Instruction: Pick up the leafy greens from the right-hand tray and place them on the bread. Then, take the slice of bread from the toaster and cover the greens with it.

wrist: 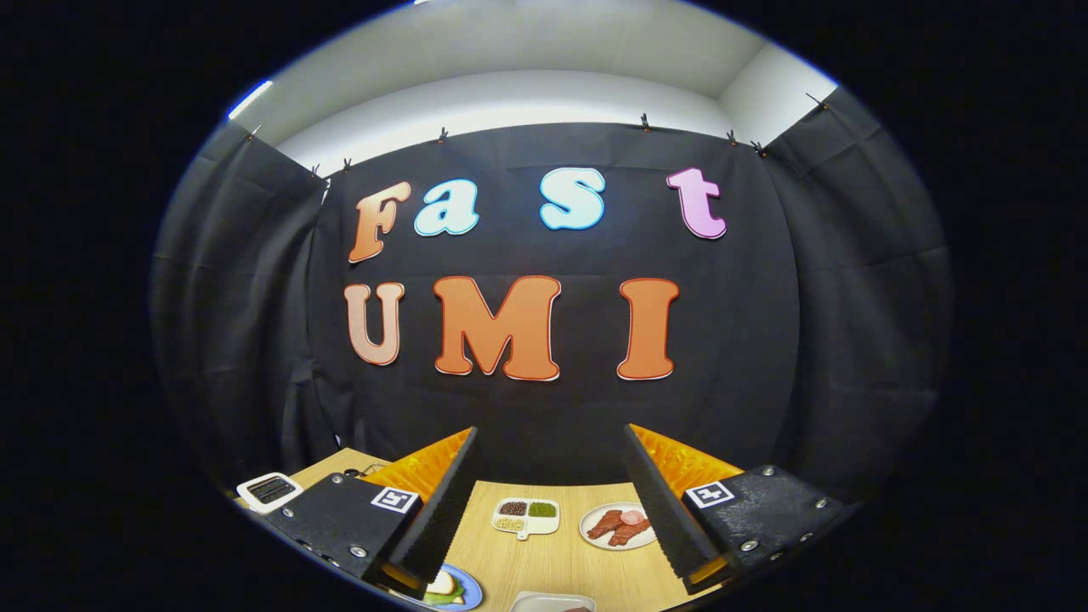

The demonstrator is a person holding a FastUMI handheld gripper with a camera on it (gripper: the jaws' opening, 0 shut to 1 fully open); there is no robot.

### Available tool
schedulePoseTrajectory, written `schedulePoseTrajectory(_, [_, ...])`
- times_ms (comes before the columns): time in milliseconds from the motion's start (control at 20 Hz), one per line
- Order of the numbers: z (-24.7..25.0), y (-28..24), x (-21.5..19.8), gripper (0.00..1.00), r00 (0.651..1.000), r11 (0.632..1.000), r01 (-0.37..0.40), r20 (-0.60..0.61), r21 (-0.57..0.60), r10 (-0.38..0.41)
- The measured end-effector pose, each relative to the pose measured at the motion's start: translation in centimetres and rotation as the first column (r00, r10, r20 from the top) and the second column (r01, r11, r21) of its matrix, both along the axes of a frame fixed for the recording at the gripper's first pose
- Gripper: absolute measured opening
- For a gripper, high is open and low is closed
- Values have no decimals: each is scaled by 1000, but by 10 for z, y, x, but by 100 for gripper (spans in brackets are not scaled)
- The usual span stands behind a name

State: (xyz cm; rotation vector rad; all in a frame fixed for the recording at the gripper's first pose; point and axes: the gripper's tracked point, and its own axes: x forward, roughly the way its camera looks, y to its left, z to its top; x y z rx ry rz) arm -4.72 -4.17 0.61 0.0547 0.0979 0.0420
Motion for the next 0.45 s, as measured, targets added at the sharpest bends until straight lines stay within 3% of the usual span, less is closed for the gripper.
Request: schedulePoseTrajectory(450, [35,1,-9,98,993,1000,14,121,-13,-13])
